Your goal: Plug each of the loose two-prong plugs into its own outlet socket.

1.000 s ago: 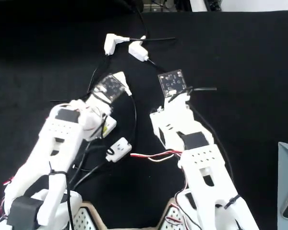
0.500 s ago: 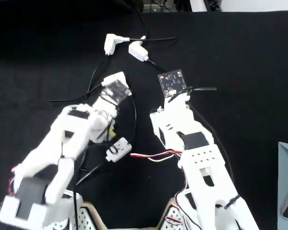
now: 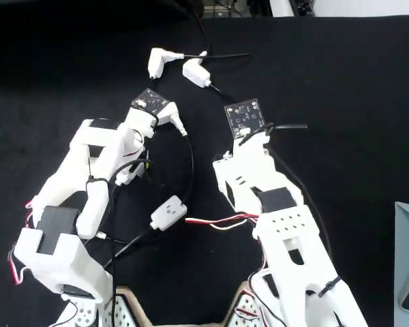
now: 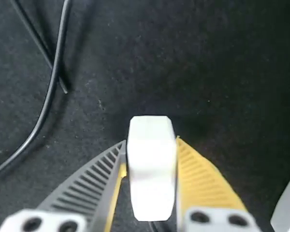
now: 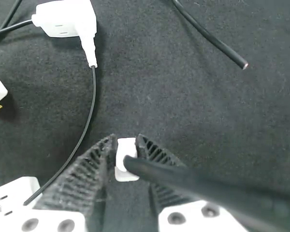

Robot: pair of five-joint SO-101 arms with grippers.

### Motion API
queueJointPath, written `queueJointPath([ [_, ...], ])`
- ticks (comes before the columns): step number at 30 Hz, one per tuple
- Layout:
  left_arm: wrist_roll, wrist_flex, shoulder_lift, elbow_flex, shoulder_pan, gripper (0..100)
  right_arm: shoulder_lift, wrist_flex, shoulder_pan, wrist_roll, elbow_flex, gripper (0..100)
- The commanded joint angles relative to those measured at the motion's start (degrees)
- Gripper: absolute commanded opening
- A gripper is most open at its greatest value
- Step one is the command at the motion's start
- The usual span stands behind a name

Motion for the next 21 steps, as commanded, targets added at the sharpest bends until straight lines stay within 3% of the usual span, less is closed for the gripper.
queueJointPath([
  [1, 3.87, 1.58, -4.66, -3.3, -2.77, 28, 0.31, -0.79, 0.53, 0.44, -0.48, 1.2],
  [3, 4.4, 1.58, -5.36, -3.3, -4.09, 34, 0.31, -0.79, 0.53, 0.44, -0.48, 1.2],
  [14, 2.02, -3.52, 0.79, -9.27, -13.41, 32, 0.31, -0.7, 0.53, 0.44, -0.48, 1.2],
  [21, 2.11, 12.75, 1.41, -21.32, -12.62, 32, 0.31, -0.79, 0.53, 0.44, -0.48, 1.2],
])
